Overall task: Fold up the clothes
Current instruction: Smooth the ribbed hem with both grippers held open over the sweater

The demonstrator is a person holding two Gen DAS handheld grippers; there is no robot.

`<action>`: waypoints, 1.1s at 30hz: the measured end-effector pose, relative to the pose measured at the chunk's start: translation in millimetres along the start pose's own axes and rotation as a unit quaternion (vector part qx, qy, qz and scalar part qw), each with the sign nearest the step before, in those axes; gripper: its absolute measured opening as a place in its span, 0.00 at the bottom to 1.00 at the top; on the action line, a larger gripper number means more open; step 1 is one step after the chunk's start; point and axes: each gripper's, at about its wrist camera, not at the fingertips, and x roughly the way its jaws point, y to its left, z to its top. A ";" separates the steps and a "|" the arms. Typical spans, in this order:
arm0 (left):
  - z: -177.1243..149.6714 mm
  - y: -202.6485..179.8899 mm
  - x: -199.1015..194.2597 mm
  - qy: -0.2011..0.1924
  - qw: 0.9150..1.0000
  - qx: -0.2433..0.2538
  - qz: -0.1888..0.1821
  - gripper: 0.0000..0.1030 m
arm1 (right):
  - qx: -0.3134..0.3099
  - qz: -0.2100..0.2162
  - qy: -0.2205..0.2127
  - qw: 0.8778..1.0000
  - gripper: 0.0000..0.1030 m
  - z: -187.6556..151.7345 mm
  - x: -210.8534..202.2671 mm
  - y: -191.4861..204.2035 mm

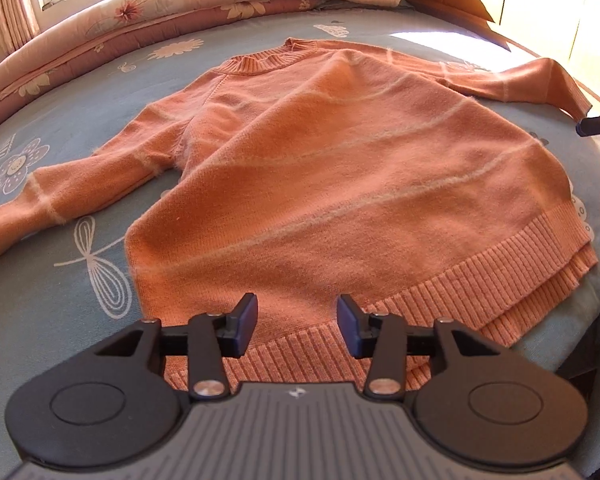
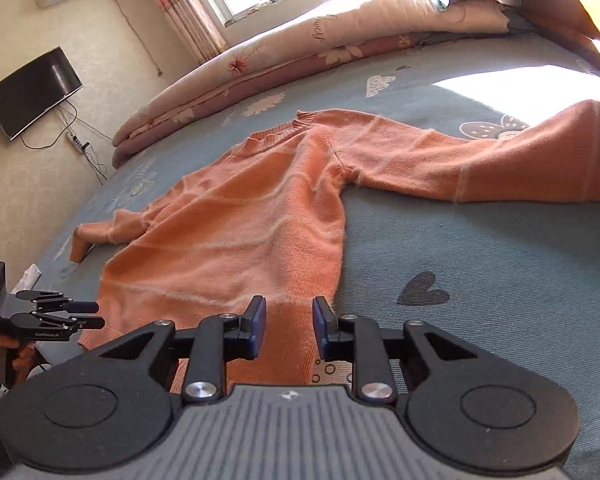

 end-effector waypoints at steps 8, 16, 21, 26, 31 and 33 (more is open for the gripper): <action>-28.3 -52.3 -18.8 -0.005 0.981 0.196 0.006 0.46 | -0.215 -0.016 0.065 0.974 0.39 -37.9 37.7 102.5; -59.4 -79.3 -17.7 0.004 0.961 0.277 0.004 0.46 | -0.362 0.026 0.140 0.921 0.47 -85.4 63.3 165.9; -68.0 -76.0 -16.9 0.001 0.951 0.308 0.033 0.49 | -0.444 -0.015 0.166 0.880 0.47 -113.1 61.0 173.7; -71.0 -77.3 -19.8 0.002 0.943 0.330 0.040 0.50 | -0.504 -0.078 0.145 0.848 0.47 -125.7 59.0 174.3; -70.0 -87.9 -24.5 -0.013 0.942 0.336 0.023 0.51 | -0.562 -0.103 0.116 0.812 0.42 -139.8 63.3 184.7; -67.3 -95.0 -25.2 -0.024 0.940 0.339 0.017 0.55 | -0.579 -0.109 0.108 0.801 0.14 -142.8 64.0 188.5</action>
